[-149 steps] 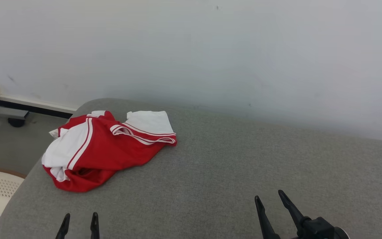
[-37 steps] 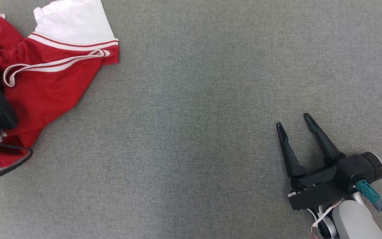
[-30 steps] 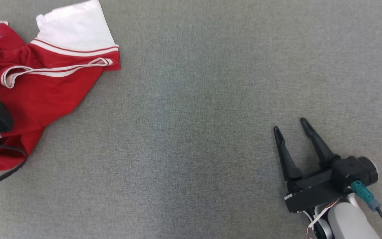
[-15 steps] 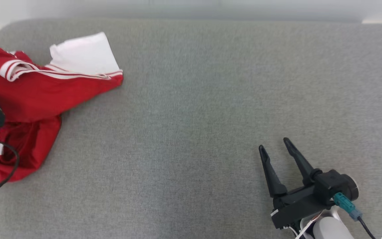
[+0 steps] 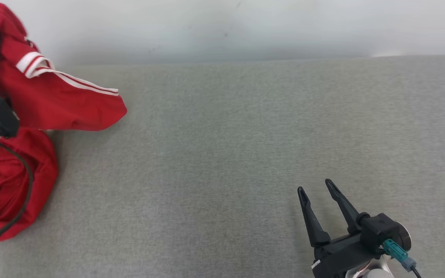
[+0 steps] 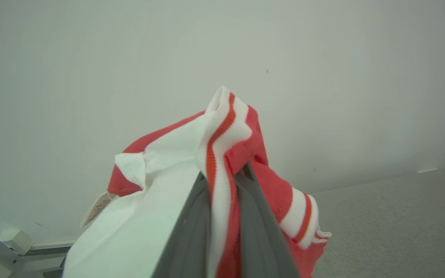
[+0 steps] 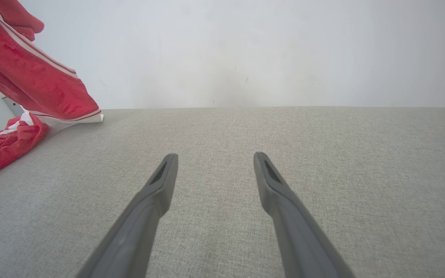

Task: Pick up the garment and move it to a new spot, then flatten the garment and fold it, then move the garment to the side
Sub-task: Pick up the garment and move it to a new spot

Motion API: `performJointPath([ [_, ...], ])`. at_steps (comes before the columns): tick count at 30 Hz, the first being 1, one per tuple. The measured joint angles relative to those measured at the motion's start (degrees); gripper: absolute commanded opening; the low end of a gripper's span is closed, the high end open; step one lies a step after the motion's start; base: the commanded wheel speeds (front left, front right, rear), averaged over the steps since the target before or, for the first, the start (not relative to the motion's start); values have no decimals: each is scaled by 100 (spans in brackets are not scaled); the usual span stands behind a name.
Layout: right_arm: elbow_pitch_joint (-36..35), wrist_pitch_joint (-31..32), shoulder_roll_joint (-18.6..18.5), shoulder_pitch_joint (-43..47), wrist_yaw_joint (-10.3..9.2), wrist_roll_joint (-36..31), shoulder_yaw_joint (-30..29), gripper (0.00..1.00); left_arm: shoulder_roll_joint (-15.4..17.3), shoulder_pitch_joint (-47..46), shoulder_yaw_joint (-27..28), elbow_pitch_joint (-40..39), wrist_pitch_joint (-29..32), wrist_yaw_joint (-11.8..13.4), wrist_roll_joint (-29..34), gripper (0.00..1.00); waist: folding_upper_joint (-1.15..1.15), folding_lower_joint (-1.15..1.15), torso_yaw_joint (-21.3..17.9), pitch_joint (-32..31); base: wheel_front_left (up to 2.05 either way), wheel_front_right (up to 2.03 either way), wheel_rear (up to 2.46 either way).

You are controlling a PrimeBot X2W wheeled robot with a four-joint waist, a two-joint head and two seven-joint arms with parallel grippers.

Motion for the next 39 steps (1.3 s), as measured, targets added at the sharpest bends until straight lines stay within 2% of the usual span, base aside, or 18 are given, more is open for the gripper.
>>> performJointPath([
  [5,5,0,-1,108,0,12,-8,100,-132,64,-14,-446,183,97,-113,0,0,0,-238,-176,0,0,0],
  [14,47,1,56,235,0,31,22,100,-434,48,-297,-837,331,96,-233,0,0,0,-708,-447,0,0,0],
  [29,37,0,119,211,0,80,118,100,-1042,-342,-831,-966,511,45,-359,0,0,0,-1681,-656,0,0,0],
  [39,14,0,155,125,0,97,35,100,-1156,-396,-1084,-893,620,37,-376,0,0,0,-2307,-534,0,0,0],
])
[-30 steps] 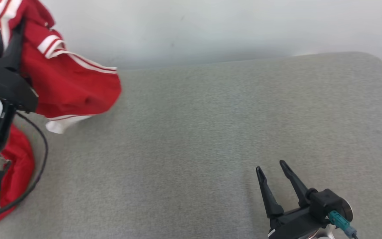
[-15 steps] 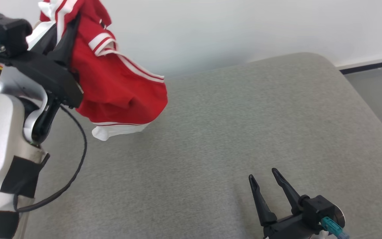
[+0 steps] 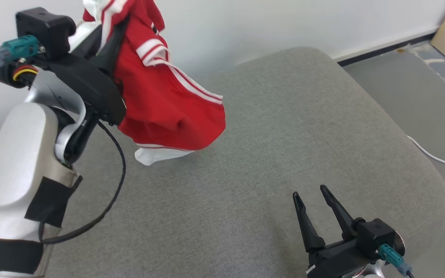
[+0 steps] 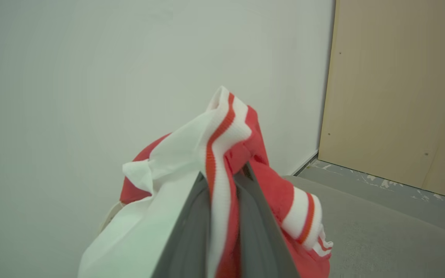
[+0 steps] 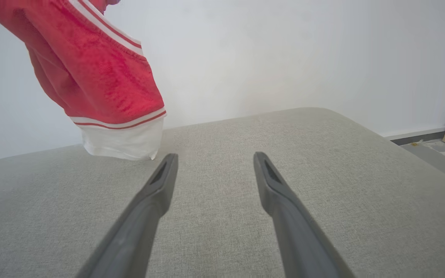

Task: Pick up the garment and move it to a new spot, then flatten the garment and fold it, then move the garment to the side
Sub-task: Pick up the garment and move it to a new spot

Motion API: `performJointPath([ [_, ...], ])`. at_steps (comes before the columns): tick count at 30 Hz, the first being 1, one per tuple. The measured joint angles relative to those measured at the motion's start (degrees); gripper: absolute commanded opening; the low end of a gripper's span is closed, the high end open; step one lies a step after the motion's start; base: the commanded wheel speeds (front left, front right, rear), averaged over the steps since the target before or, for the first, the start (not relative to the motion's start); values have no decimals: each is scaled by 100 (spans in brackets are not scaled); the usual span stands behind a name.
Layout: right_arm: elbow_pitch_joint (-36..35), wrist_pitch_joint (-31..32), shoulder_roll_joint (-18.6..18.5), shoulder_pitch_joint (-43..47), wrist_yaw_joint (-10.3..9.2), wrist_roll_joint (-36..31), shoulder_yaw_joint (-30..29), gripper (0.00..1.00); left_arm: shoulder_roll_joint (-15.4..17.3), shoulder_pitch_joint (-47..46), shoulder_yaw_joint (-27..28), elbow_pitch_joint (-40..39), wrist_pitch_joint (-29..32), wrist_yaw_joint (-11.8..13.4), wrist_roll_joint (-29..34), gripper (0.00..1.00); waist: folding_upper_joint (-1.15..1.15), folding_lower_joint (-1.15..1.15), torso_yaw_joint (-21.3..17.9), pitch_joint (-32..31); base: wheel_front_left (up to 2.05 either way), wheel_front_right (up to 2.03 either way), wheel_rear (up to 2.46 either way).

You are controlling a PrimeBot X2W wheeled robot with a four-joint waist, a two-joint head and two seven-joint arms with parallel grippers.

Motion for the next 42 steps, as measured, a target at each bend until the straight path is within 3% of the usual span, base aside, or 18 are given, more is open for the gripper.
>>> performJointPath([
  [14,-155,0,86,-192,0,-37,-220,100,-42,530,-419,335,23,-93,-53,0,0,1,-92,585,0,0,0],
  [17,-215,0,98,-284,0,-64,-252,100,-34,648,-526,609,-115,-99,-10,3,0,1,-48,848,0,0,0],
  [23,-247,0,149,-382,0,-71,-293,100,27,618,-603,1134,-427,-79,144,0,0,1,25,1177,0,0,0],
  [27,-292,0,207,-520,0,-79,-280,100,172,300,-845,1652,-890,55,686,2,0,1,96,1448,0,0,0],
  [28,-302,0,213,-559,0,-79,-275,100,151,262,-872,1756,-933,57,701,5,1,1,110,1501,0,0,0],
  [32,-289,0,241,-627,0,-78,-283,100,30,119,-936,2181,-1212,57,739,39,1,2,174,1695,0,0,0],
  [34,-283,0,256,-651,0,-78,-278,100,-15,72,-945,2362,-1355,60,739,94,1,2,214,1762,0,0,0],
  [35,-279,0,259,-675,0,-78,-276,100,-48,62,-958,2446,-1421,59,738,100,1,2,240,1786,0,0,0],
  [42,-245,0,265,-721,0,-78,-250,100,-240,7,-953,2844,-1941,111,684,100,1,1,426,1824,0,0,0],
])
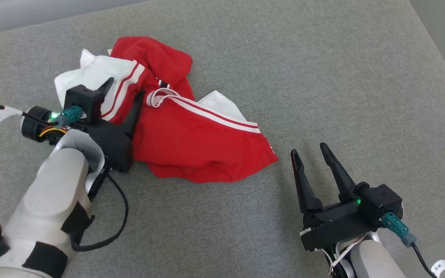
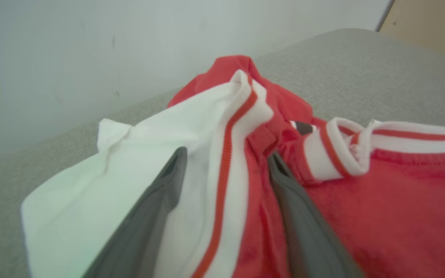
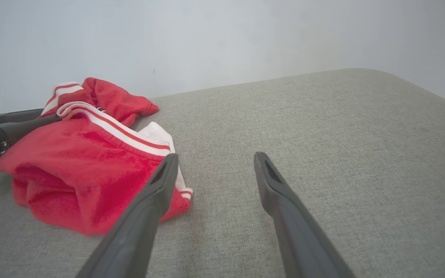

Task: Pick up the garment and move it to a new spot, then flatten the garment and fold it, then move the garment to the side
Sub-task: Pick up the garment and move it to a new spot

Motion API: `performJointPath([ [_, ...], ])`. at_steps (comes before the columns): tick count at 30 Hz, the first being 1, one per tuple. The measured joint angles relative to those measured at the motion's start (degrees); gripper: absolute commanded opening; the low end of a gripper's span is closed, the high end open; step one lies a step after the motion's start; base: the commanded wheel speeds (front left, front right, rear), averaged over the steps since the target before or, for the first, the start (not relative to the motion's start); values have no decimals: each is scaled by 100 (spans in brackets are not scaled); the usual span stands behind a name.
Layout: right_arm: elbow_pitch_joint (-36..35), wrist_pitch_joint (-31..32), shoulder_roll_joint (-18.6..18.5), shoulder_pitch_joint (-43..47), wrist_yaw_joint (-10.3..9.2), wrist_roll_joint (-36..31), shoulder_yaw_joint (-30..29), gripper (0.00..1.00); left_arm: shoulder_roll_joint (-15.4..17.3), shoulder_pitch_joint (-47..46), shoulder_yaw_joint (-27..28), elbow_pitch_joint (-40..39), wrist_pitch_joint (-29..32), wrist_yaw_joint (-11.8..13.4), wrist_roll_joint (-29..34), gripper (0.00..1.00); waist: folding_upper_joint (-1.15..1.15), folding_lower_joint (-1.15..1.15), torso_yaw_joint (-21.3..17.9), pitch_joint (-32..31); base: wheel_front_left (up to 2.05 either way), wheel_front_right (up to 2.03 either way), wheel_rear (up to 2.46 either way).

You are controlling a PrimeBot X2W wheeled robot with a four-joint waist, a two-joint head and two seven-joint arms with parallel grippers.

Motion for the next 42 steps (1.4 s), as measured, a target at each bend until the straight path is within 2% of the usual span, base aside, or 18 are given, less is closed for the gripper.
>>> performJointPath([
  [8,75,0,-65,123,0,-1,86,100,-192,328,113,70,-469,112,-253,100,0,-1,145,-308,0,0,0],
  [16,220,0,-127,275,0,0,82,100,-205,1156,499,-354,-662,414,-602,100,0,-2,343,-799,0,0,0],
  [22,439,0,-185,451,0,-60,88,100,-159,2011,843,-1023,-679,647,-702,100,-1,-2,521,-1217,0,0,0],
  [26,500,0,-186,528,0,-62,63,100,-89,2607,1081,-1777,-692,726,-588,100,-1,-2,644,-1493,0,0,0],
  [31,533,0,-203,666,0,-60,53,100,-79,3417,1479,-2349,-692,853,-514,100,-1,-2,785,-1820,0,0,0],
  [42,397,0,-222,928,0,-67,-127,100,-237,4532,2143,-3377,-692,804,-188,100,-1,-2,1048,-2321,0,0,0],
])
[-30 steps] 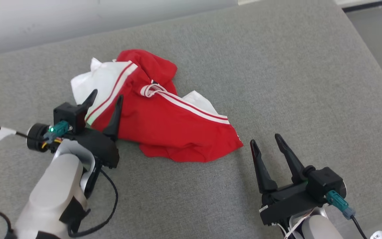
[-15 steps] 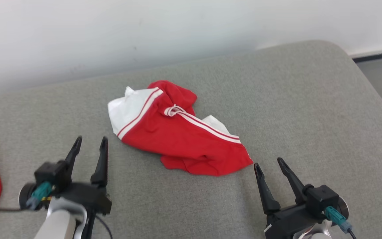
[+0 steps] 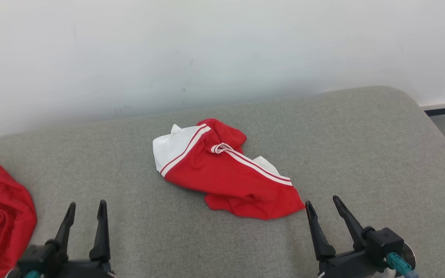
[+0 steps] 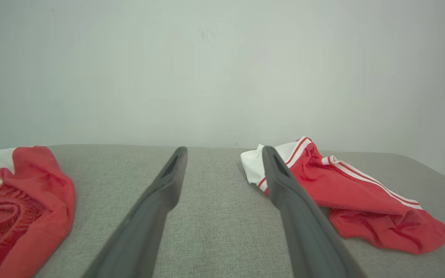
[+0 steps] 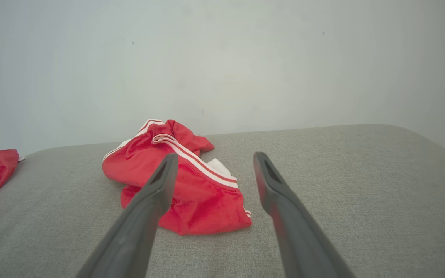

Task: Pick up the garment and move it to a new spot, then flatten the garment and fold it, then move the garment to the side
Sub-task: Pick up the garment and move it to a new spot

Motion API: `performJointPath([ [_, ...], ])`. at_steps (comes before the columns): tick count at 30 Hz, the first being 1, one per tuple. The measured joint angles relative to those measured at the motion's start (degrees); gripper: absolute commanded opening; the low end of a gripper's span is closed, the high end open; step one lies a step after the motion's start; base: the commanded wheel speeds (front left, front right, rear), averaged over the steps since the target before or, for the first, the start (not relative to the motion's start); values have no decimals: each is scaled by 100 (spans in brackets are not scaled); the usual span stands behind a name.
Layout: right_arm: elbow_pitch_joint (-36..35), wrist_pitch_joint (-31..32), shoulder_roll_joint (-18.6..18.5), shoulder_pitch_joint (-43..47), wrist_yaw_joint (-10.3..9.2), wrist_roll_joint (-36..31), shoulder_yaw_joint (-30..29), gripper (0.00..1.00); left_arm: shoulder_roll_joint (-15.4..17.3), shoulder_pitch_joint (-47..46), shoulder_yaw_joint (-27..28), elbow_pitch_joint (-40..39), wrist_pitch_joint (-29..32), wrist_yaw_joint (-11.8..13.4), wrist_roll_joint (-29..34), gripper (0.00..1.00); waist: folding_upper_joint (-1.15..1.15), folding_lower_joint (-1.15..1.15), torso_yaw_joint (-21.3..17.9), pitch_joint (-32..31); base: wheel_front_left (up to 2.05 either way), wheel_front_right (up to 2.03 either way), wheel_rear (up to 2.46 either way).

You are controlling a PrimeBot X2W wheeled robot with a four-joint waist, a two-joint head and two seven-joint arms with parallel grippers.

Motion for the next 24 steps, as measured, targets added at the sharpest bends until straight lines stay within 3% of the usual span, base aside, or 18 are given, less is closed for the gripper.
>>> performJointPath([
  [16,-461,0,-115,525,0,-153,-11,100,-448,1592,606,-1317,-1,-75,780,100,0,1,44,-404,0,0,0],
  [24,-675,1,-151,755,0,-230,21,100,-635,2051,661,-1540,0,-49,1112,100,0,1,131,-500,0,0,0],
])
